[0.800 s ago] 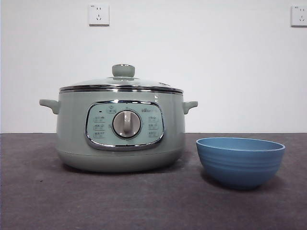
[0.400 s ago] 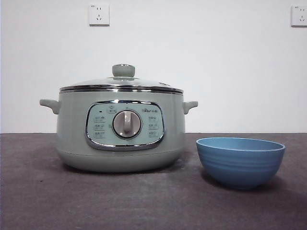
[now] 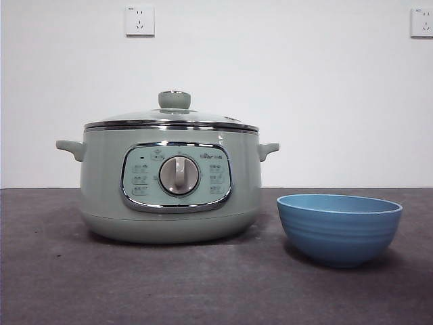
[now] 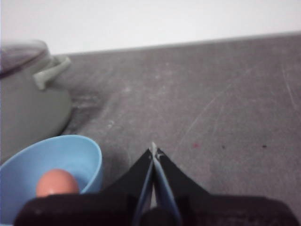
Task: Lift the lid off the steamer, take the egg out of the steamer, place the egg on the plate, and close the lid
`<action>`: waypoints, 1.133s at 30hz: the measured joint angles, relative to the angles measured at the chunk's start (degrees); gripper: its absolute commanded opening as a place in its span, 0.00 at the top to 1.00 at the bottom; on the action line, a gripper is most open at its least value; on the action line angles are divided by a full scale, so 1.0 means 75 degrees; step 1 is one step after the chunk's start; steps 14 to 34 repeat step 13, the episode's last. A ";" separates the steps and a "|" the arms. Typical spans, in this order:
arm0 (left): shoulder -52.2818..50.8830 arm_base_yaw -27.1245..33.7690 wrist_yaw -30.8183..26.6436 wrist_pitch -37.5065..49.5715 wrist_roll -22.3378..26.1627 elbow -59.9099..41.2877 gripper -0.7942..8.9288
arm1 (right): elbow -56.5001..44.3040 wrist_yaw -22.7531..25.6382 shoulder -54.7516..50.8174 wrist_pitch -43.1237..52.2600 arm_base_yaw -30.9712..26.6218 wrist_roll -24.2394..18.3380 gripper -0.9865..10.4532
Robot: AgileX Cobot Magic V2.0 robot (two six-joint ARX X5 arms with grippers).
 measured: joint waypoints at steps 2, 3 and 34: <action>0.0000 0.0000 0.0000 0.0000 0.0003 0.0000 0.92 | 0.0000 0.0003 0.0003 0.0003 0.0000 0.0055 0.91; 0.0000 0.0000 0.0000 0.0000 0.0003 0.0000 0.92 | 0.0000 0.0003 -0.0009 0.0009 0.0000 0.0079 0.91; 0.0000 0.0000 0.0000 0.0000 0.0003 0.0000 0.92 | 0.0000 0.0003 -0.0009 0.0006 0.0000 0.0117 0.91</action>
